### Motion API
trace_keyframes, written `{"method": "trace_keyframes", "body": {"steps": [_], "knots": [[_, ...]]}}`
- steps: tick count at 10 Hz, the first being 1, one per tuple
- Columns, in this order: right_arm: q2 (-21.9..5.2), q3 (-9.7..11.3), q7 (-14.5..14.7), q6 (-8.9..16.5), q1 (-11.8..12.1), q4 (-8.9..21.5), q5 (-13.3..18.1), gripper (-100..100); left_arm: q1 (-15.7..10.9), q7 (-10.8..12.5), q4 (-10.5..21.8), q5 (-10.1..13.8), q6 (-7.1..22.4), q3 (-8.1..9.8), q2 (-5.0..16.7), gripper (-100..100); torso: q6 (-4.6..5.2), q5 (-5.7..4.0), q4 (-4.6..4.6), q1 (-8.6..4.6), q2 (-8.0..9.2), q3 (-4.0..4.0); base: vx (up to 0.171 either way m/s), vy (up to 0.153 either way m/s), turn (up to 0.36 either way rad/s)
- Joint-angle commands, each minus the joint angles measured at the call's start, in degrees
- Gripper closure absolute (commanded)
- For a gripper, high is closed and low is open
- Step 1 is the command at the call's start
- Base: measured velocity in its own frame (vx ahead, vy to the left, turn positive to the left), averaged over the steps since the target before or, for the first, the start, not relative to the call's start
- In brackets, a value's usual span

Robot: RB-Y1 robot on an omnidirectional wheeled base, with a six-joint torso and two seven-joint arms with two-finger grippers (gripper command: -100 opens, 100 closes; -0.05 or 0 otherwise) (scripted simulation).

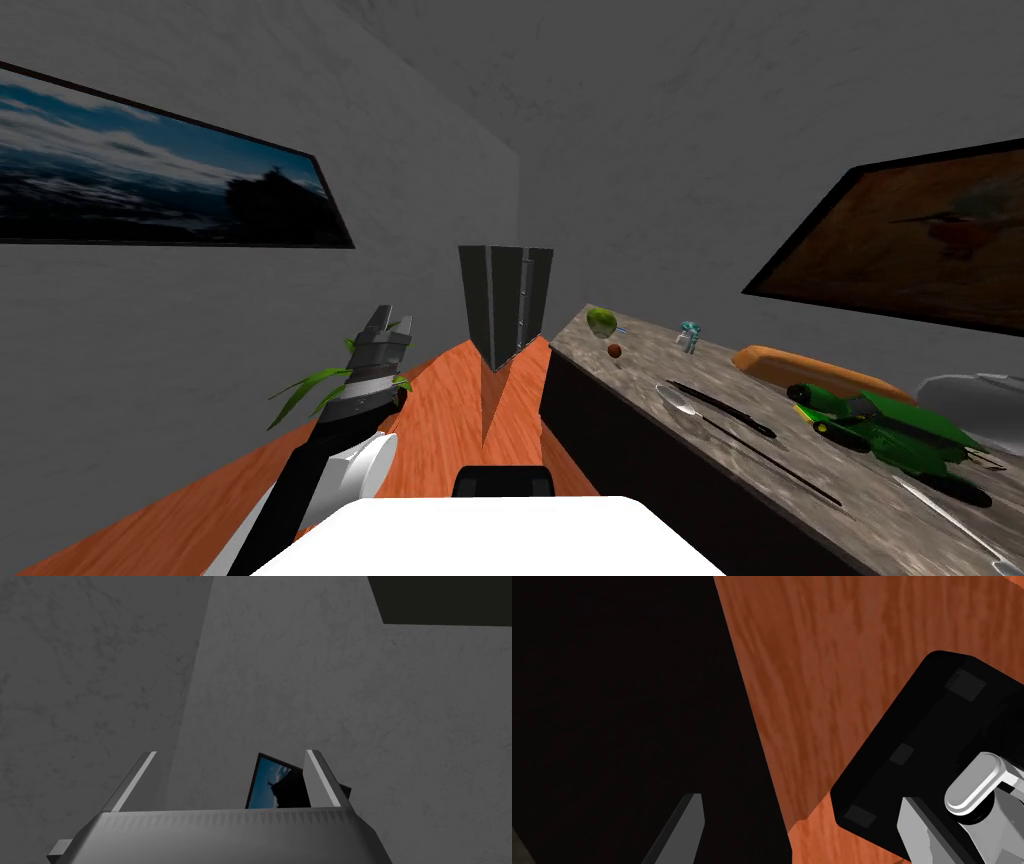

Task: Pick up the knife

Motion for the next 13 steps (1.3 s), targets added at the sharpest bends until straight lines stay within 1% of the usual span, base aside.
{"method": "trace_keyframes", "body": {"steps": [1,2,3,4,5,7,9,10,11,12,13], "knots": [[-2.9,1.1,-1.6,0.1,-1.1,0.7,0.8,-100,0.0,0.0,0.0,0.0,0.0,0.0,0.0,0,0.0,0.0,0.0,0.0,0.0,0.0,0.112,-0.019,0.183],[-3.5,1.1,-1.6,0.1,-1.1,0.7,0.8,-100,0.0,0.0,0.0,0.0,0.0,0.0,0.0,0,-0.06,0.0,-0.01,-0.03,-0.07,-0.03,0.102,-0.027,0.115],[-5.6,2.2,-2.1,-0.5,-2.9,2.3,1.3,-100,0.0,0.0,0.0,0.0,0.0,0.0,0.0,0,-0.01,-0.02,-0.01,-0.04,-0.04,-0.03,0.128,-0.036,0.177],[-6.9,3.3,-2.7,-1.1,-4.9,3.6,1.7,-100,0.0,0.0,0.0,0.0,0.0,0.0,0.0,0,-0.06,-0.02,-0.03,-0.1,-0.14,-0.07,0.198,-0.082,0.264],[-7.3,3.3,-2.7,-1.1,-4.9,3.6,1.7,-100,0.0,0.0,0.0,0.0,0.0,0.0,0.0,0,-0.08,-0.05,-0.08,-0.24,-0.37,-0.21,0.139,-0.081,0.122],[-9.5,5.5,-4.0,-2.2,-9.0,5.3,2.0,-100,0.0,0.0,0.0,0.0,0.0,0.01,0.0,0,-0.05,-0.07,-0.04,-0.29,-0.15,-0.09,0.145,-0.134,0.192],[-10.2,7.5,-5.1,-3.0,-12.8,6.3,1.9,-100,0.0,0.0,0.0,0.0,0.0,0.02,0.0,0,-0.06,-0.17,-0.12,-0.65,-0.51,-0.29,0.197,-0.18,0.228],[-10.3,8.3,-5.7,-3.4,-14.3,6.7,1.7,-100,0.0,0.0,0.0,0.0,0.0,0.01,0.0,0,-0.05,-0.17,-0.1,-0.54,-0.4,-0.25,0.139,-0.157,0.138],[-10.1,9.0,-6.1,-3.7,-15.6,6.9,1.6,-100,0.0,0.0,0.0,0.0,0.0,0.01,0.0,0,0.01,-0.14,-0.07,-0.5,-0.3,-0.18,0.122,-0.152,0.086],[-9.6,8.8,-5.3,-4.1,-16.1,8.2,2.2,-100,0.0,0.0,0.0,0.0,0.0,0.01,0.0,0,0.02,-0.15,-0.05,-0.45,-0.21,-0.13,0.05,-0.065,0.031],[-9.6,9.0,-5.3,-4.3,-16.3,8.3,2.2,0,0.0,0.0,0.0,0.0,0.0,0.01,0.0,0,0.07,-0.09,0.0,-0.15,0.04,0.01,0.011,-0.014,0.002]]}}
